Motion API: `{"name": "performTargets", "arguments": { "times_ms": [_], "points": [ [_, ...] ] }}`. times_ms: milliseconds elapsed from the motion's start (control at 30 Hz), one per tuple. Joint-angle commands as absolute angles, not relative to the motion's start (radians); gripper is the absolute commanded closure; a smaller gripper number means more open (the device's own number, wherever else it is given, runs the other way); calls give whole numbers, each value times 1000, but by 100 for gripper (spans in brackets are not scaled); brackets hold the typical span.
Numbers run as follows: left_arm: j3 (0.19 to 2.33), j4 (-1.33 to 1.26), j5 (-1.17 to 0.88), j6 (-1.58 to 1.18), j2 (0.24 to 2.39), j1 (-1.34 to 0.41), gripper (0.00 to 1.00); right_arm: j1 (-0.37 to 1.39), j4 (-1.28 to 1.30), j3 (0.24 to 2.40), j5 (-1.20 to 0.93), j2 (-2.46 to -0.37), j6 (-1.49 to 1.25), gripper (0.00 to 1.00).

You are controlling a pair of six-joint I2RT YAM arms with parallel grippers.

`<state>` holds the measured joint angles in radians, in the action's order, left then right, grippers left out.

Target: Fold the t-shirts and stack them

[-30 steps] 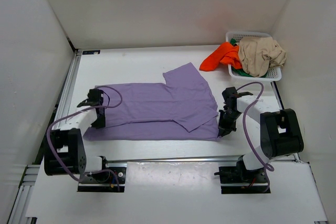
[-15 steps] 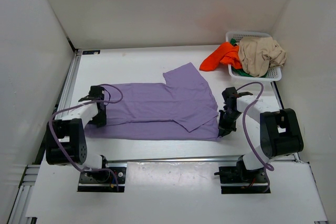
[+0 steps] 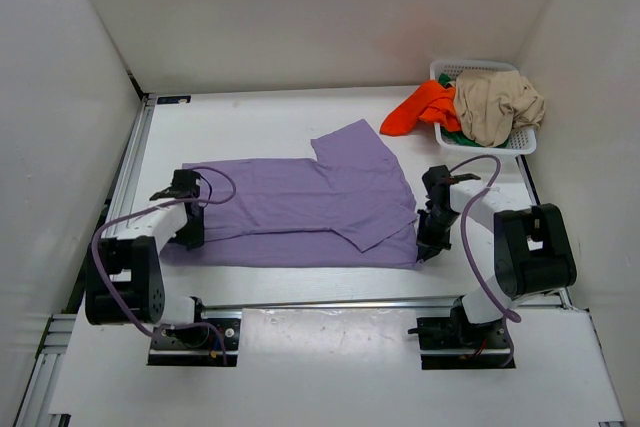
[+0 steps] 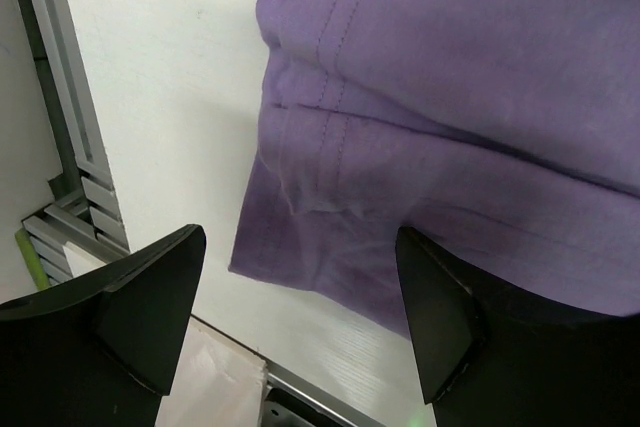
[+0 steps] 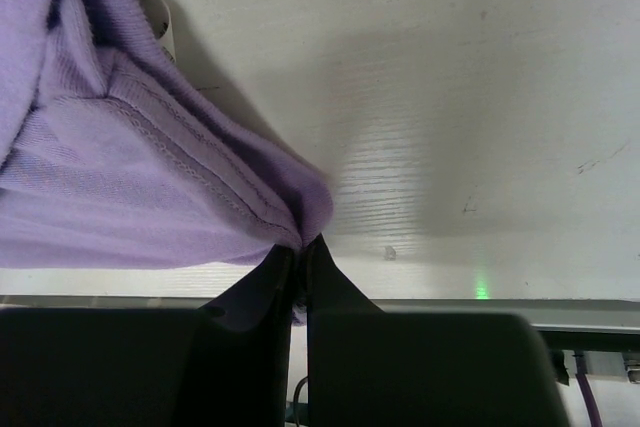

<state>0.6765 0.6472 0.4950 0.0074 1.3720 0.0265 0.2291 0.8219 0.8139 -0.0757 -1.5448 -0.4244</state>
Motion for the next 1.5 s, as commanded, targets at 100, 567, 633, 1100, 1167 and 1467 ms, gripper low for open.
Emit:
{"name": "performTargets", "arguments": {
  "times_ms": [100,567,633,1100,1167,1467],
  "points": [
    [770,646,489,0,1512,46,12,224,876,862,-41,-1549,-399,100],
    [954,646,499,0,1617,126,13,224,905,871,-32,-1549,-380,100],
    [986,646,485,0,1617,137,13,224,905,871,-32,-1549,-380,100],
    [1227,646,442,0,1827,196,12,224,914,881,-41,-1559,-370,100],
    [1239,646,452,0,1836,209,12,224,914,881,-41,-1559,-370,100],
    [1146,655,443,0,1608,111,12,224,911,881,-31,-1559,-370,97]
  ]
}}
